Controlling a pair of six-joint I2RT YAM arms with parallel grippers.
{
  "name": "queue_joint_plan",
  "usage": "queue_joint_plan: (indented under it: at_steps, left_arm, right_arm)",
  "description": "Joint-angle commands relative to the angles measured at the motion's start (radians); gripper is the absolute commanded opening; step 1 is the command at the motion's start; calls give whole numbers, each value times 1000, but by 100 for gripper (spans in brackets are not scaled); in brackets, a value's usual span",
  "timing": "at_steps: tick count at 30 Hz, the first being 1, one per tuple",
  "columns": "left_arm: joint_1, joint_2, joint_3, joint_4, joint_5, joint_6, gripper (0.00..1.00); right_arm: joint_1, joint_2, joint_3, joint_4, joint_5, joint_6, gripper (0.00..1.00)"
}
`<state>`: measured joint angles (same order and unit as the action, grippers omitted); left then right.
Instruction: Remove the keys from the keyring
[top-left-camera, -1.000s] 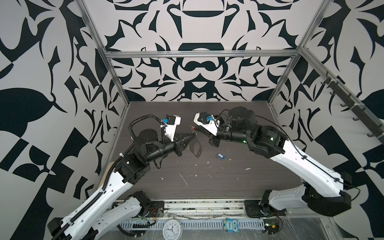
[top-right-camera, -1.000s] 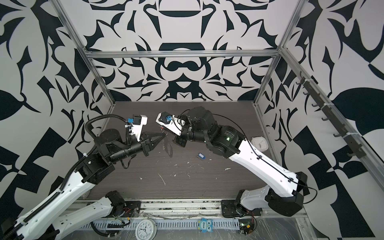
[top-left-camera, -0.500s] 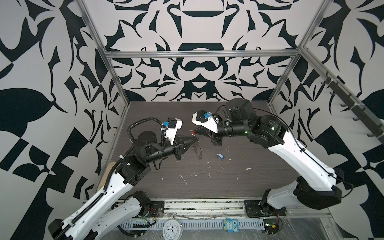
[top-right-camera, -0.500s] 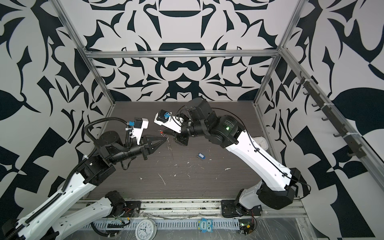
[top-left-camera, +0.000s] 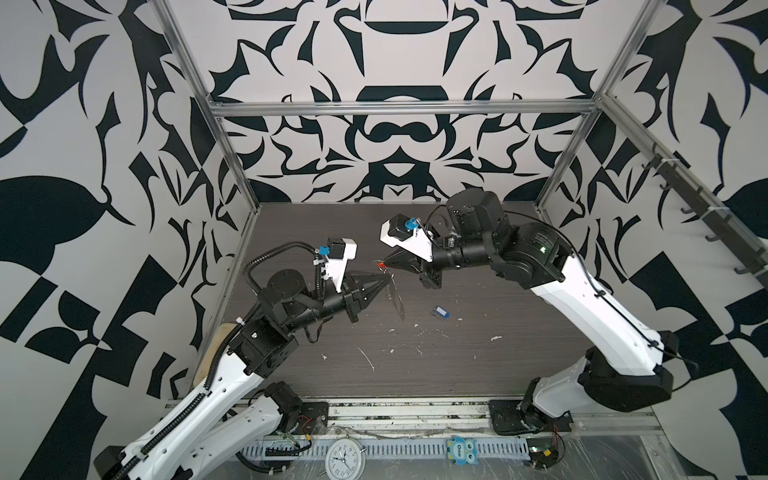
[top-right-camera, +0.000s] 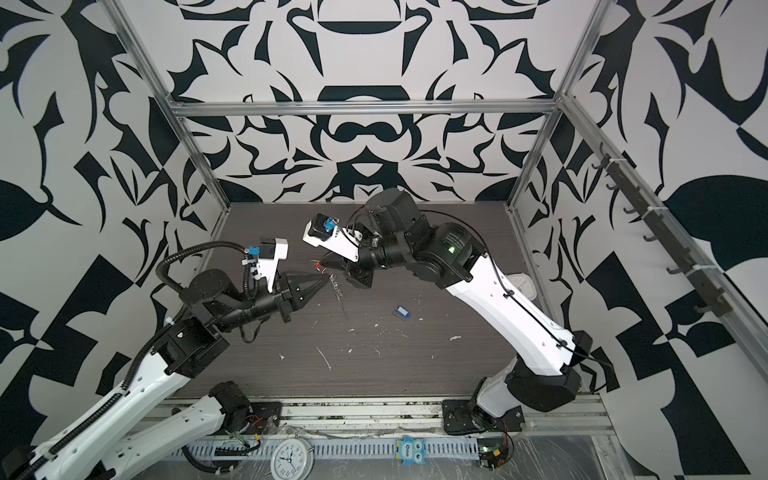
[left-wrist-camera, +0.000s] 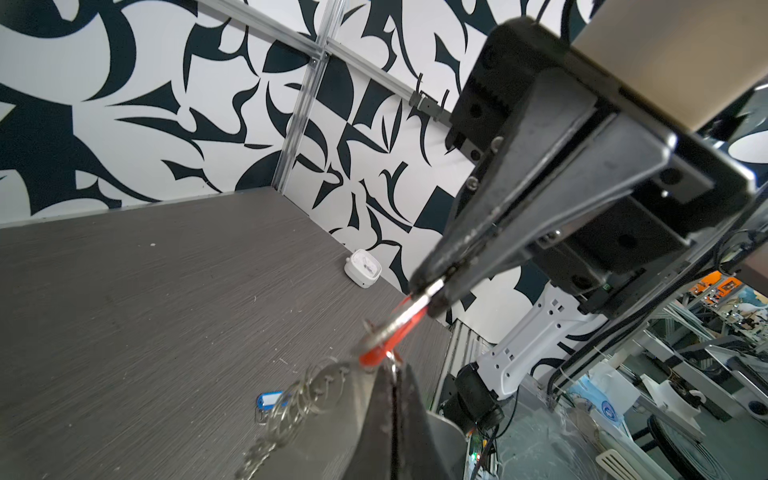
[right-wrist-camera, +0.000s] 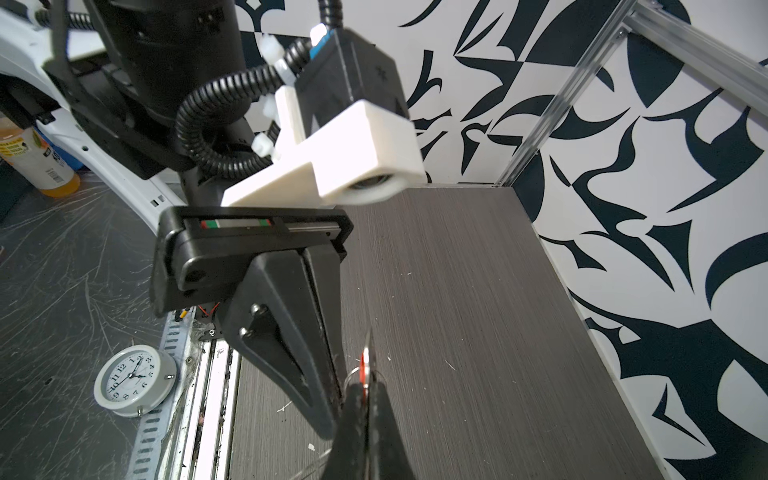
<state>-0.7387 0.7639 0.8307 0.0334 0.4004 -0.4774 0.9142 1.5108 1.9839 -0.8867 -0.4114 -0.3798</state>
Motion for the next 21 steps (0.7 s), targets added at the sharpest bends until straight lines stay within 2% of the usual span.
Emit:
queue_joint_plan:
  at_steps: [1, 8, 14, 21]
  left_arm:
    - [-34, 8, -36, 0, 220, -4, 0]
    - [-32, 7, -34, 21, 213, -7, 0]
    - [-33, 5, -41, 57, 212, -26, 0]
    - [-34, -11, -63, 101, 200, -55, 0]
  right_arm:
    - [-1, 17, 80, 302, -23, 11, 0]
    - [-2, 22, 96, 298, -16, 12, 2]
    - [-1, 26, 92, 298, -2, 13, 18]
    - [-3, 42, 95, 308, 24, 31, 28]
